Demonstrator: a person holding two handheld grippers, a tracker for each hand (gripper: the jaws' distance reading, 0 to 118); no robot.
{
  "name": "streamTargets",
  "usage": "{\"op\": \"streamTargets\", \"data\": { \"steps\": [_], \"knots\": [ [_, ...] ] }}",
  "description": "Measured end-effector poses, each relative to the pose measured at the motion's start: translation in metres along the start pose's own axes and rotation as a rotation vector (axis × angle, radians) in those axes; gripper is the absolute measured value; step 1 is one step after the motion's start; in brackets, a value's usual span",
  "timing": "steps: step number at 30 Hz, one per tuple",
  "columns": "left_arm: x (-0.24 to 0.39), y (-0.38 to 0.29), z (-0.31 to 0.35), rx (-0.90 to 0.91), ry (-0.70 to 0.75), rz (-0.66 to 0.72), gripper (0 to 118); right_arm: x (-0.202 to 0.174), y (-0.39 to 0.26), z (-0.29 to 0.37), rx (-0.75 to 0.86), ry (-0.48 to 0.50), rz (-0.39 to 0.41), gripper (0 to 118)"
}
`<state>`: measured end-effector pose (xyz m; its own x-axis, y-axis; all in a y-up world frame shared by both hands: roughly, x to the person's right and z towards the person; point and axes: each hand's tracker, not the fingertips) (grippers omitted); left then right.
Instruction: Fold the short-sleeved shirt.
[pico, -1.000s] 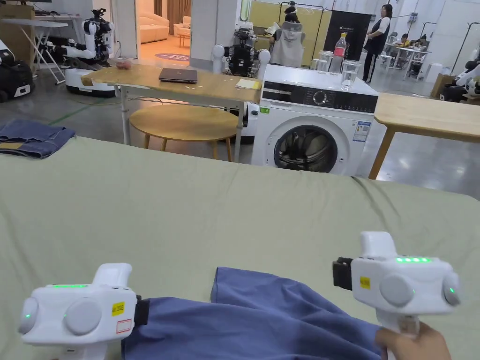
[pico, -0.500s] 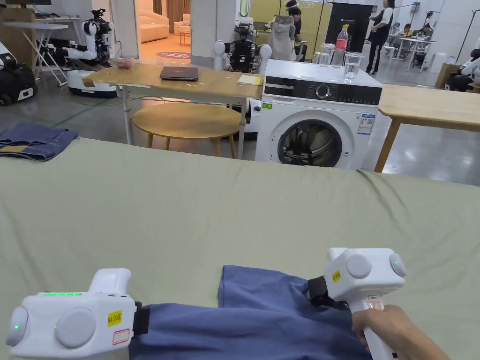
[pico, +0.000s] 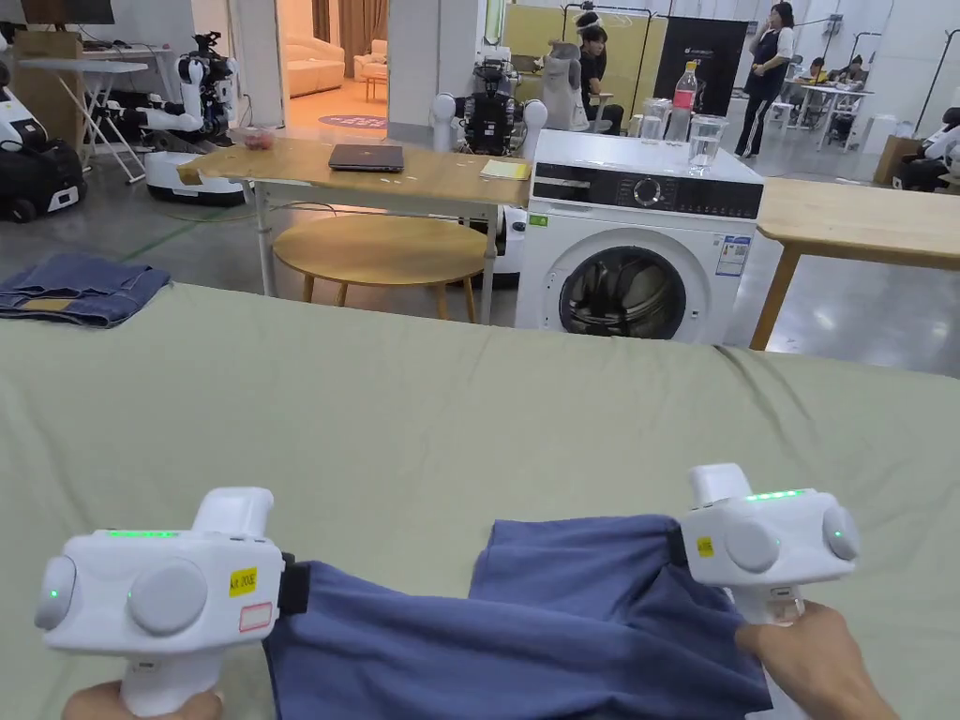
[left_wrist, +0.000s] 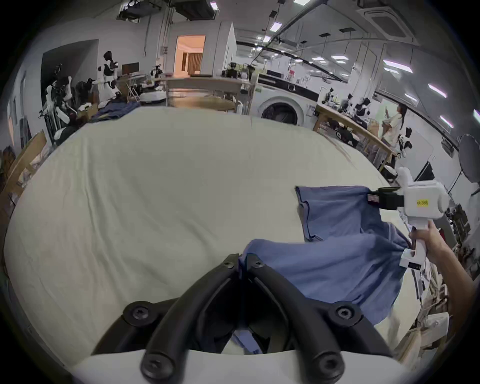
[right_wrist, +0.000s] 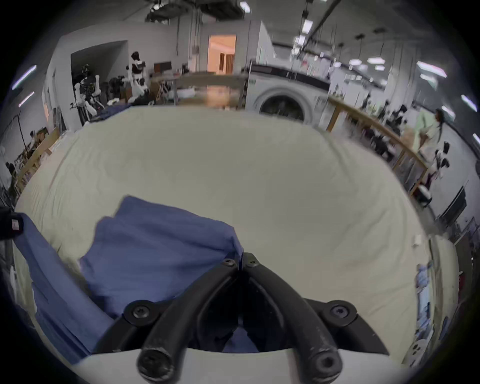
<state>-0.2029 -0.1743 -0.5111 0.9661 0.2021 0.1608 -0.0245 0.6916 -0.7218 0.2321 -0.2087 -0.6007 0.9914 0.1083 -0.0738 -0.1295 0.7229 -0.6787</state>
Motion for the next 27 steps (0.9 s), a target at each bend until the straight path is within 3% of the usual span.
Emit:
{"op": "streamTargets", "data": {
  "steps": [7, 16, 27],
  "knots": [
    [-0.01, 0.053, 0.046, 0.143, 0.02, -0.024, 0, 0.045, 0.033, 0.081, 0.139, -0.078, -0.039, 0],
    [-0.03, 0.144, 0.122, 0.319, 0.061, -0.037, 0, 0.099, 0.082, 0.191, 0.348, -0.145, -0.147, 0],
    [-0.018, 0.25, 0.185, 0.432, 0.13, -0.108, 0, 0.099, 0.163, 0.269, 0.555, -0.191, -0.121, 0]
  ]
}}
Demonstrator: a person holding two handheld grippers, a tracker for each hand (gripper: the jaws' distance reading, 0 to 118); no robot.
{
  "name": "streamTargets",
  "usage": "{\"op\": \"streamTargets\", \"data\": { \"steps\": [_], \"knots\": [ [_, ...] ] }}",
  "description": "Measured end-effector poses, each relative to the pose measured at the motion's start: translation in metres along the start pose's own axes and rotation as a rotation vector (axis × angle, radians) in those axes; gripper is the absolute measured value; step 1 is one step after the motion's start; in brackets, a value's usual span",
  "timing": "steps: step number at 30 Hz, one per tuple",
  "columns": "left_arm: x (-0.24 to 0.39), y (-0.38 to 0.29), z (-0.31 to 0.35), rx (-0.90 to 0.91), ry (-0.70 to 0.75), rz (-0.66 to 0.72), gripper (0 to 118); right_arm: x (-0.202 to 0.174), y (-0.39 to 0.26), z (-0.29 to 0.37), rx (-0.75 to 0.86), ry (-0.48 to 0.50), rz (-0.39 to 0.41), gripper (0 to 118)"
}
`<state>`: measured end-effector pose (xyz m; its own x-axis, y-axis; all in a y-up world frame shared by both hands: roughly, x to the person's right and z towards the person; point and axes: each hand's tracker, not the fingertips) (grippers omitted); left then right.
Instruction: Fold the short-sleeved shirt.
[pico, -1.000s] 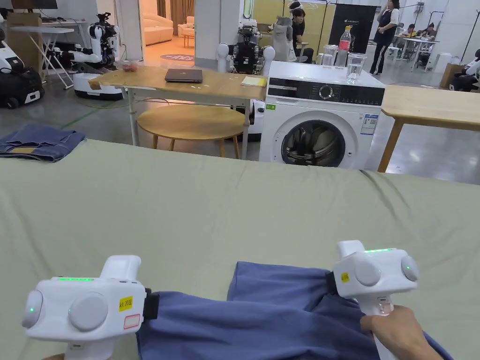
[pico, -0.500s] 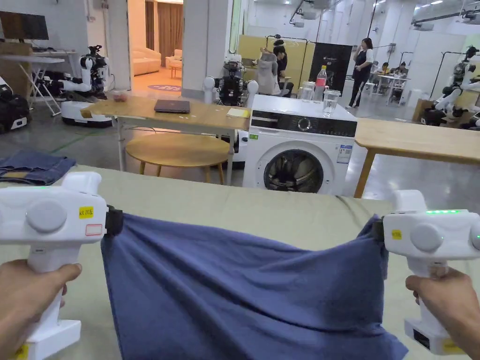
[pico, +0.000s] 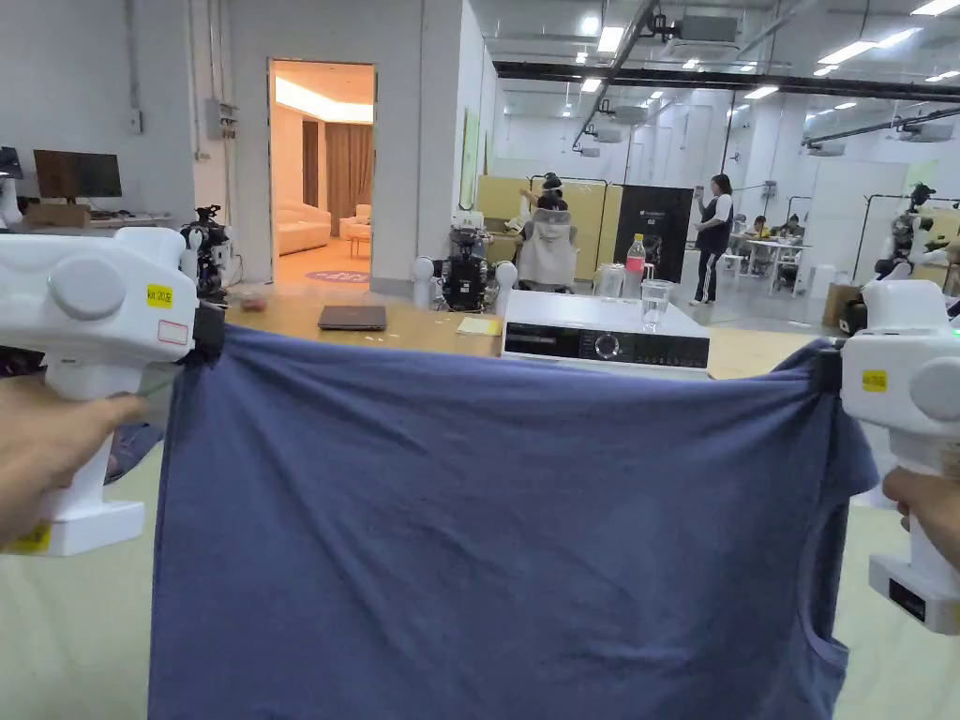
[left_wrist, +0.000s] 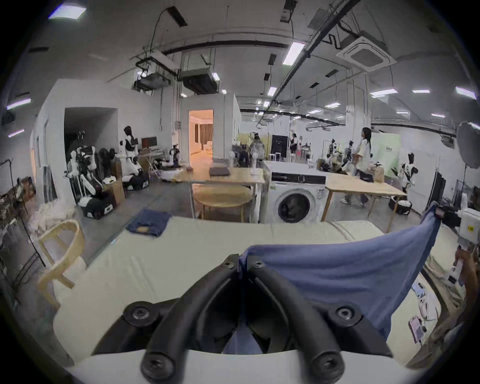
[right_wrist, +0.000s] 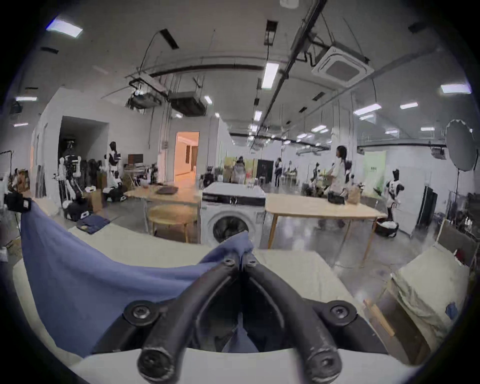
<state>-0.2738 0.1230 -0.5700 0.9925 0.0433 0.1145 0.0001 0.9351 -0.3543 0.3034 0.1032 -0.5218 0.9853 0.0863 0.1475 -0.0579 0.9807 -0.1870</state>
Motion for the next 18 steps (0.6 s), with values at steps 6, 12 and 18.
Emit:
{"op": "streamTargets", "data": {
  "steps": [6, 12, 18],
  "knots": [
    [-0.002, 0.067, 0.004, 0.069, 0.018, -0.012, 0, -0.006, 0.061, -0.008, 0.073, -0.026, -0.004, 0],
    [0.001, 0.115, 0.006, 0.125, 0.051, -0.029, 0, -0.014, 0.112, -0.012, 0.132, -0.047, -0.006, 0],
    [0.005, 0.132, 0.003, 0.159, 0.07, -0.058, 0, -0.017, 0.138, -0.019, 0.172, -0.063, -0.006, 0]
  ]
}}
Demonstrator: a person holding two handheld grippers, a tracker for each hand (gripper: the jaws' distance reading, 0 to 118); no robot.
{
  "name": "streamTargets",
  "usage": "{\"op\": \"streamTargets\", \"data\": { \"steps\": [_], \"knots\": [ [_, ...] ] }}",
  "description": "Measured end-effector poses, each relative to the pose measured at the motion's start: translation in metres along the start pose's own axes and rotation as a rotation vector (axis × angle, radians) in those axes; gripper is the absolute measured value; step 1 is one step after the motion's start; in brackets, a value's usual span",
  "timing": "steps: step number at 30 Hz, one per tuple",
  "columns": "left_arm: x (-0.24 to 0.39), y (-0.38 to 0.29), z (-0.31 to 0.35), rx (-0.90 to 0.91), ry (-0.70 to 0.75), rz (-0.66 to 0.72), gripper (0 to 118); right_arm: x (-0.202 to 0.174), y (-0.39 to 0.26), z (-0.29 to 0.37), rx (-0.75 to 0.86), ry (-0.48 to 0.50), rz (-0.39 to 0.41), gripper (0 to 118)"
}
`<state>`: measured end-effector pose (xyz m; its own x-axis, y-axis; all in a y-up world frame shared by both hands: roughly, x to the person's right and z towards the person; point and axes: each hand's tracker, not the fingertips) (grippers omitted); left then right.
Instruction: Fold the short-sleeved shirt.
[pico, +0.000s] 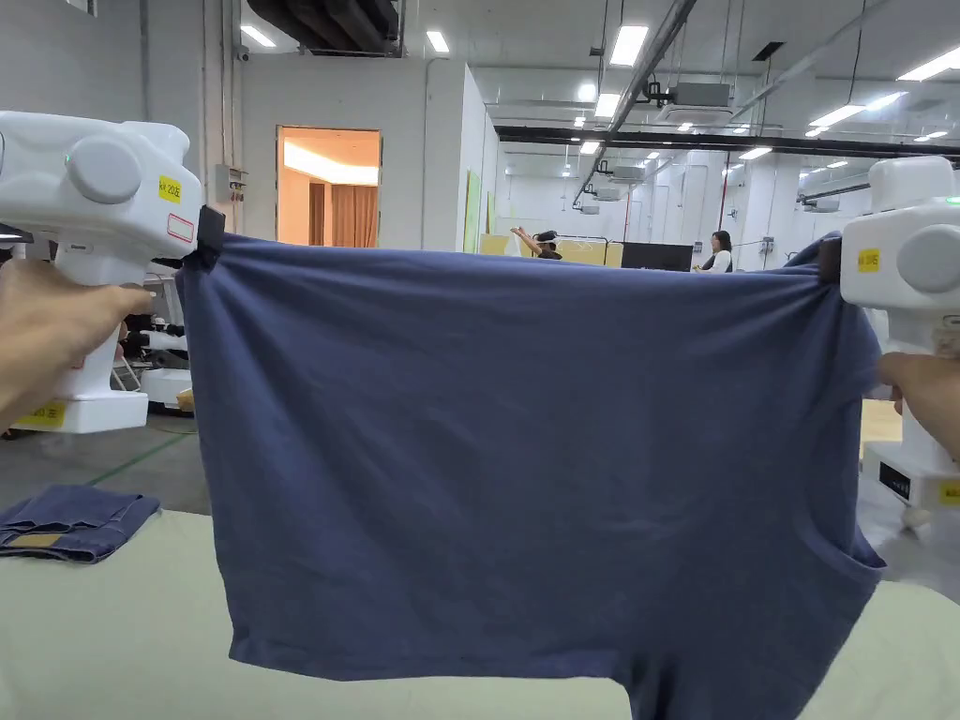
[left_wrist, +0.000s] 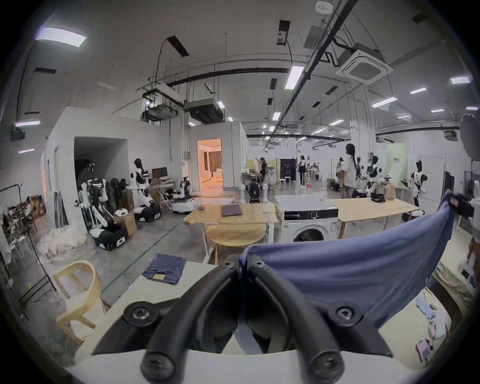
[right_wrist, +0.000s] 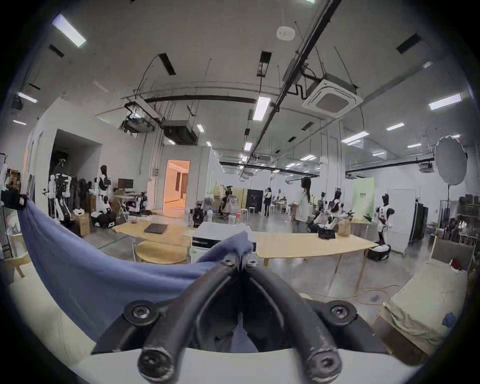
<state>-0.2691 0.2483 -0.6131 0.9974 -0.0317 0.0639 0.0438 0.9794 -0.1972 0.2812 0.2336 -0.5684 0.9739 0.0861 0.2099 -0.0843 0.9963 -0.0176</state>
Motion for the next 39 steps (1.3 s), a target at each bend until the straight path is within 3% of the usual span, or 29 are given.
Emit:
{"op": "streamTargets", "data": {
  "steps": [6, 17, 22, 39],
  "knots": [
    [0.008, -0.031, -0.004, -0.013, 0.014, -0.021, 0, -0.003, -0.029, 0.002, -0.016, -0.001, 0.006, 0],
    [0.003, -0.174, -0.003, -0.17, -0.046, 0.003, 0, 0.001, -0.166, 0.06, -0.173, 0.02, 0.04, 0],
    [-0.004, -0.217, 0.035, -0.165, -0.091, 0.029, 0, 0.008, -0.205, 0.113, -0.217, 0.01, 0.096, 0],
    [-0.002, -0.398, 0.174, -0.268, -0.116, 0.147, 0, -0.004, -0.324, 0.275, -0.416, 0.024, 0.115, 0]
  ]
}}
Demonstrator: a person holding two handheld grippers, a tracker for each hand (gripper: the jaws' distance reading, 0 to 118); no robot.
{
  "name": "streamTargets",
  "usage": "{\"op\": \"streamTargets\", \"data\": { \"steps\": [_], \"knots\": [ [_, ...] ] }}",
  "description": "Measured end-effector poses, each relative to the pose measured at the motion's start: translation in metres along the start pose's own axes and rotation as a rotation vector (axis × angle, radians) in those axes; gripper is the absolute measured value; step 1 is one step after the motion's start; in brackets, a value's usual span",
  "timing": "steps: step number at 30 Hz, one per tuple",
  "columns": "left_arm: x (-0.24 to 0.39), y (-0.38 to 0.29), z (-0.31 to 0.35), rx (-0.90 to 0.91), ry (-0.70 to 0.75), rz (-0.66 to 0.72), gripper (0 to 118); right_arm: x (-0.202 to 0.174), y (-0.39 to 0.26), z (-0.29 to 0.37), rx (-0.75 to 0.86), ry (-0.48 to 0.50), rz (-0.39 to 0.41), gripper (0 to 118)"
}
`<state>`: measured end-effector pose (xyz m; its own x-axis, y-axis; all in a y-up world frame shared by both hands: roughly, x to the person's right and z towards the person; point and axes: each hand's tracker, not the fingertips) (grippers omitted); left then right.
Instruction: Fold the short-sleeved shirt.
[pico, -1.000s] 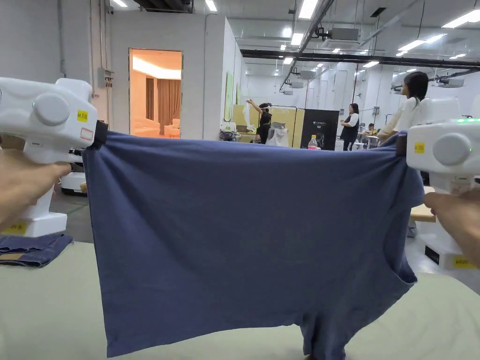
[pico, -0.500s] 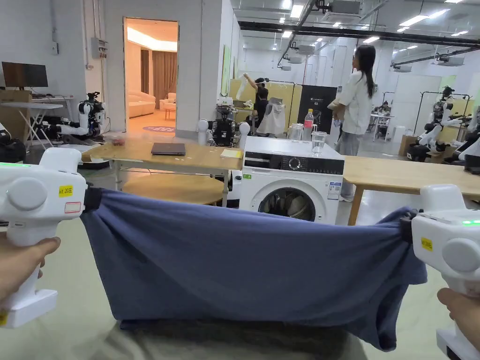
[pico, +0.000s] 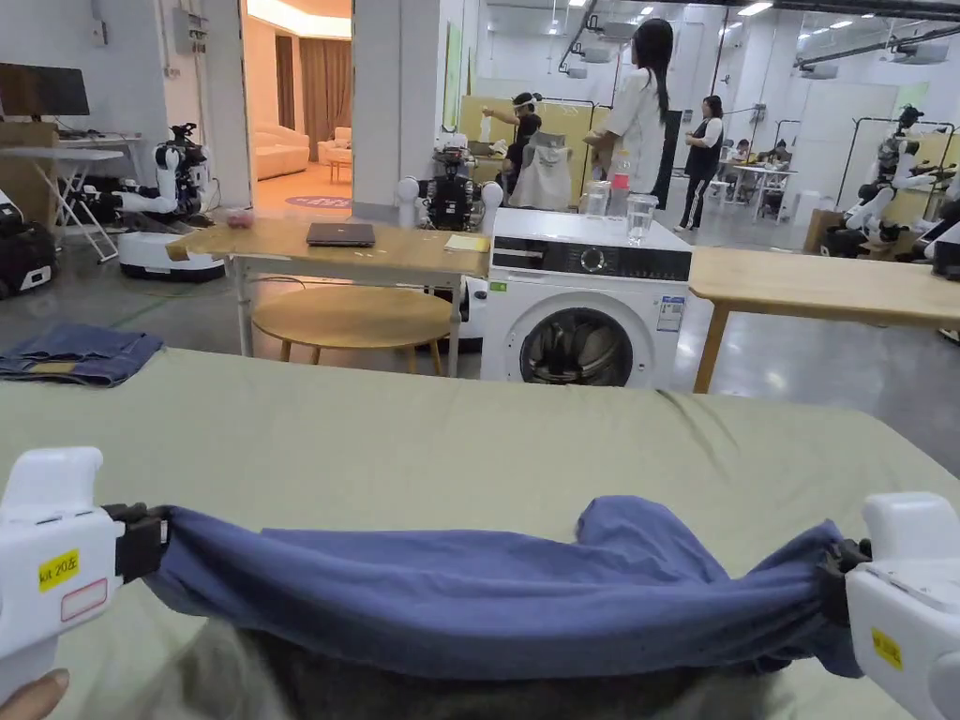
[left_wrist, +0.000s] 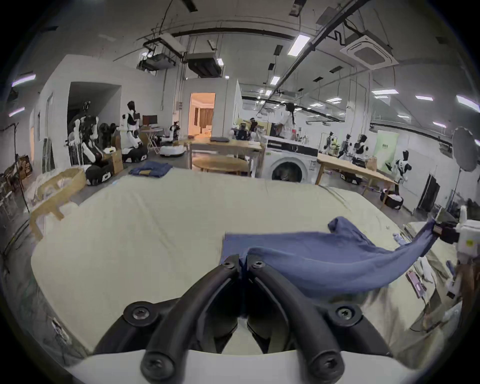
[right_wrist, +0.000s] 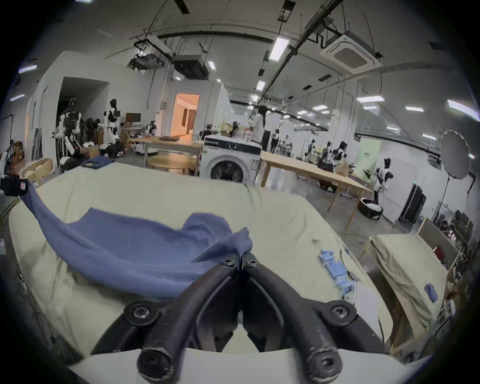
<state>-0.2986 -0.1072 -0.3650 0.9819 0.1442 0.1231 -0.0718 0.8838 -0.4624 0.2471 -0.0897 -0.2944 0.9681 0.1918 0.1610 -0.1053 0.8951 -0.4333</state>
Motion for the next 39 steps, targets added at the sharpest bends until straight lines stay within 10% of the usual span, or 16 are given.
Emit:
{"op": "streamTargets", "data": {
  "steps": [22, 25, 27, 29, 39],
  "knots": [
    [-0.016, -0.166, -0.036, -0.43, 0.065, -0.008, 0, -0.007, -0.174, -0.047, -0.454, 0.063, -0.027, 2],
    [-0.017, -0.159, -0.036, -0.436, 0.061, 0.007, 4, -0.007, -0.166, -0.041, -0.448, 0.051, -0.043, 28],
    [-0.018, -0.15, -0.033, -0.441, 0.058, 0.042, 32, -0.005, -0.154, -0.034, -0.432, 0.033, -0.06, 55],
    [-0.024, -0.137, -0.028, -0.383, 0.049, 0.1, 52, -0.003, -0.139, -0.024, -0.369, 0.01, -0.091, 56],
    [0.04, -0.071, -0.004, 0.061, 0.061, -0.01, 51, -0.065, -0.062, -0.01, 0.047, 0.067, -0.16, 53]
  ]
}}
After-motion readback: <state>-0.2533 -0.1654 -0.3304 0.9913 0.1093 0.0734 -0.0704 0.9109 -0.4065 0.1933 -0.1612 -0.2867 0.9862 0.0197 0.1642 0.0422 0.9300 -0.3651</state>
